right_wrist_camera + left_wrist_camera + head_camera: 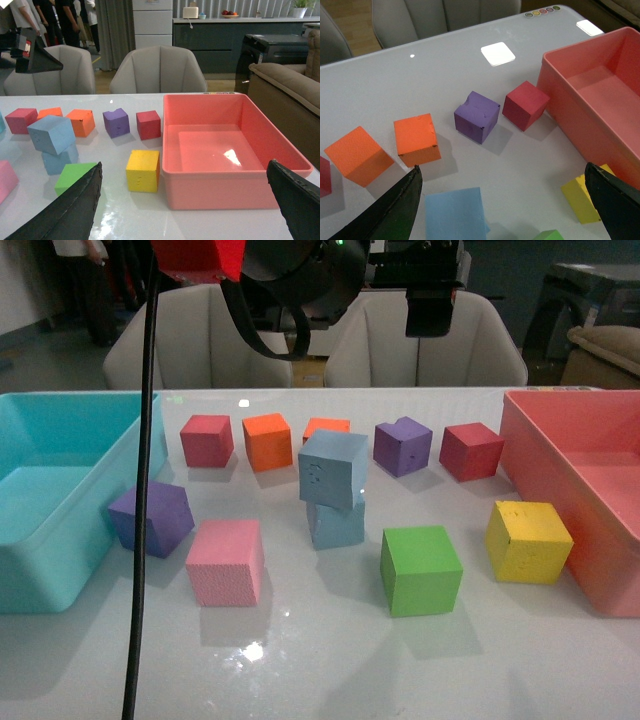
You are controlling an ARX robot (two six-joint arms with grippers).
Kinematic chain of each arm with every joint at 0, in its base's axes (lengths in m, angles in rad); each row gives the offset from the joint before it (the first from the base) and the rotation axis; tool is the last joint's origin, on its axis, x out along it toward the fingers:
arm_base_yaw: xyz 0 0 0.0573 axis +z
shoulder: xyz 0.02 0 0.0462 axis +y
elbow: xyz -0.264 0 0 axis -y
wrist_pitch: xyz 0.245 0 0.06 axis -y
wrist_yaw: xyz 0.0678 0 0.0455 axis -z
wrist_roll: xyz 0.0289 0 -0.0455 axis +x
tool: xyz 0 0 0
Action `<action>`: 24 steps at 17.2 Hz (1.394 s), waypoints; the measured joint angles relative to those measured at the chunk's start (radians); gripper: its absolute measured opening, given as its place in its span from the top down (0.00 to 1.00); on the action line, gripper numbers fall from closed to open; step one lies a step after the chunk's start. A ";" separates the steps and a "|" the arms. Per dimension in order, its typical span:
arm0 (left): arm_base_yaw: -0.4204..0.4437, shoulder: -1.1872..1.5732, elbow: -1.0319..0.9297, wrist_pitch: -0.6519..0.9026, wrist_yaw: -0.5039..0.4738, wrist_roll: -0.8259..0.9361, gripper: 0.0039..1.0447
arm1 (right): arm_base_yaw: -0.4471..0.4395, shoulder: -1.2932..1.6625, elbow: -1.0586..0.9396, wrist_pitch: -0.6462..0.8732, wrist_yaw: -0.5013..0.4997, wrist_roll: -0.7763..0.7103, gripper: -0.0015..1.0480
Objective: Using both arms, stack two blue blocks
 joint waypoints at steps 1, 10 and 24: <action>-0.005 -0.011 -0.030 0.024 -0.010 0.008 0.06 | 0.000 0.000 0.000 0.000 0.000 0.000 0.06; 0.151 -0.603 -0.921 0.830 -0.356 0.049 0.74 | 0.000 0.000 0.000 0.000 0.000 0.000 0.06; 0.431 -1.195 -1.426 0.681 -0.028 0.053 0.99 | 0.000 0.000 0.000 0.000 0.000 0.000 0.06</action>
